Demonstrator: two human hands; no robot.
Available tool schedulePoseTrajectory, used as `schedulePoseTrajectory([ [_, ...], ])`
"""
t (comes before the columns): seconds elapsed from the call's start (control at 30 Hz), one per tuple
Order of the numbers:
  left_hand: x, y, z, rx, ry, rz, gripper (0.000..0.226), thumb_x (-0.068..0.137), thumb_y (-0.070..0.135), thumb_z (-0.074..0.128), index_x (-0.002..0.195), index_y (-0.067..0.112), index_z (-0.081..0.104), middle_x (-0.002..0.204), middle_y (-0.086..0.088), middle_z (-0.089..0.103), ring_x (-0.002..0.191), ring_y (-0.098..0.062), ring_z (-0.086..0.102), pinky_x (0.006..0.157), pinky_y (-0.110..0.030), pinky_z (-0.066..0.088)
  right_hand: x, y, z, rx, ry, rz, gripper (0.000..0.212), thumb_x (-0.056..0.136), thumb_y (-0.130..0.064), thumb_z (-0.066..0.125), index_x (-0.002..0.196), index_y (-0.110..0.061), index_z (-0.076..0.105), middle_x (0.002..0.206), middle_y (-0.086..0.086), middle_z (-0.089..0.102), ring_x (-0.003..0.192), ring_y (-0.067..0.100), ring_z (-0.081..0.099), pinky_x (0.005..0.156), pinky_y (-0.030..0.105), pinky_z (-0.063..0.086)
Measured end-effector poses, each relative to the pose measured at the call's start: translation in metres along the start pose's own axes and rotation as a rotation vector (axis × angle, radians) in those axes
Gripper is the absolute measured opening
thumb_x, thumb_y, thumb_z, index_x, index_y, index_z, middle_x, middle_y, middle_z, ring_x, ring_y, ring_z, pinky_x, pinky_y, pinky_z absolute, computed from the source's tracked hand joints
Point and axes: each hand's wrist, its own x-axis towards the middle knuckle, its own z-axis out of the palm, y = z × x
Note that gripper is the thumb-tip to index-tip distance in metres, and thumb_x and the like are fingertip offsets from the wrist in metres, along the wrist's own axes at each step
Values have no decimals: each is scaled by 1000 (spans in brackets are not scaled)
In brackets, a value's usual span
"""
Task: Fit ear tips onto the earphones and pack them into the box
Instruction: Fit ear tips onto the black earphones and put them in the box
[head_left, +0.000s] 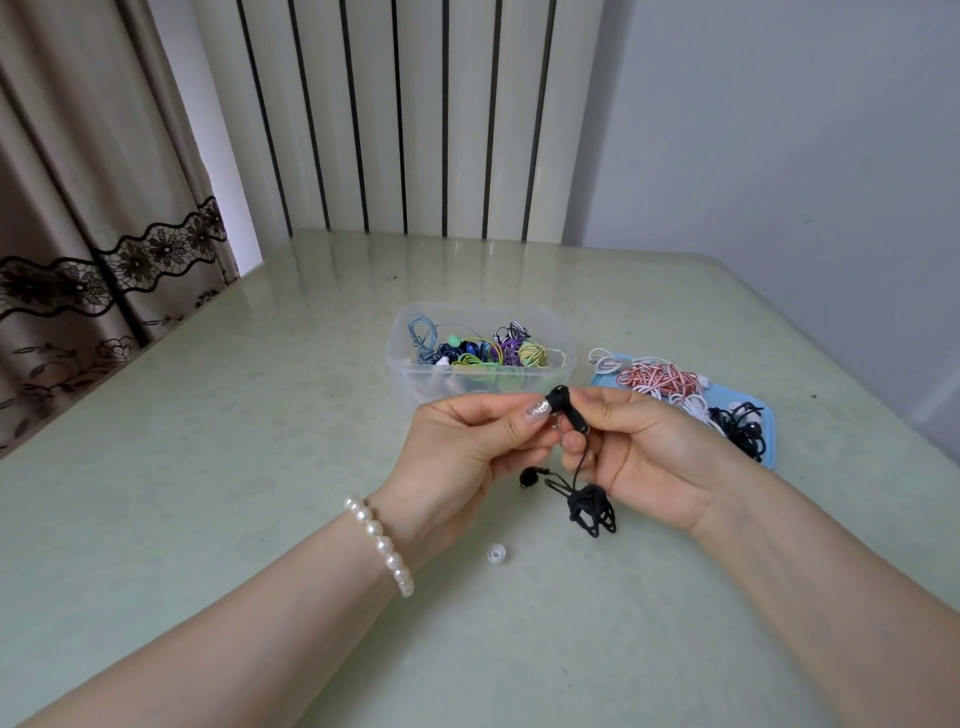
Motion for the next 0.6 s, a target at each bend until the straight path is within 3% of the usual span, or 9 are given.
schedulePoseTrajectory([
  [0.27,1,-1,-4,73,-10,52,11,57,8,67,65,6,74,61,-9,69,50,-10,64,56,-19,55,-2,2,3,-38,-24,44,18,65,-12,55,54,-10,70,51,1,59,41,7,52,44,15,44],
  [0.6,2,-4,-2,160,44,158,13,61,4,68,73,0,70,61,-10,69,52,-13,64,61,-23,56,0,5,2,-20,18,48,16,64,-11,57,56,-9,71,51,2,59,42,7,53,45,16,44],
])
